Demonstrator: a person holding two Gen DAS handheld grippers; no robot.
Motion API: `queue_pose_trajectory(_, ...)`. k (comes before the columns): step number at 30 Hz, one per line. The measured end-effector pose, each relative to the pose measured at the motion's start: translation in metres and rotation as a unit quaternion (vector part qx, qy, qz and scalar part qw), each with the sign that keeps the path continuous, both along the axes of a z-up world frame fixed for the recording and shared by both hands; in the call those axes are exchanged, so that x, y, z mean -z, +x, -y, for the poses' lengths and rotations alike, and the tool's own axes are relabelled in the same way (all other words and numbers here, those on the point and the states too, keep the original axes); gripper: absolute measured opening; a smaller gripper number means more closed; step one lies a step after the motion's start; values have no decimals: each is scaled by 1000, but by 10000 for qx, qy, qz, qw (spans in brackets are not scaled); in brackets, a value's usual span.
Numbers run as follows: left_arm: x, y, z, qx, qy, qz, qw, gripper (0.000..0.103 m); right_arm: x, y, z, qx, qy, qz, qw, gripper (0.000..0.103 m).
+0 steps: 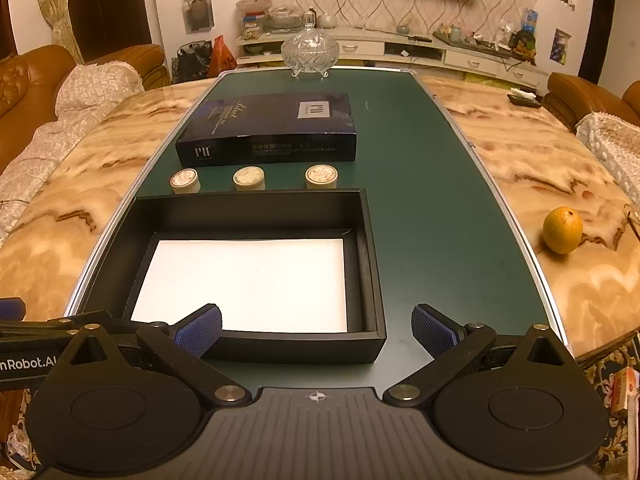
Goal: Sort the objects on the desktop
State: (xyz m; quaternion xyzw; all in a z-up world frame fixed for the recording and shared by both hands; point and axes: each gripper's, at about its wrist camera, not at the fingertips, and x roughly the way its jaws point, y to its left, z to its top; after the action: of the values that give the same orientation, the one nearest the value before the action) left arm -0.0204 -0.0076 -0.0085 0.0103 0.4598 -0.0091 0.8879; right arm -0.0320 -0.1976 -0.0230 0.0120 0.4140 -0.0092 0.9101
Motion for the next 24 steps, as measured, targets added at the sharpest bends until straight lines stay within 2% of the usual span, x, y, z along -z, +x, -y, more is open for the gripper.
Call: queue_pose_trajectory(24,-1,4,2,-12,51,-17,10000,103,-3,7,-1,1,-45,-36,10000,103)
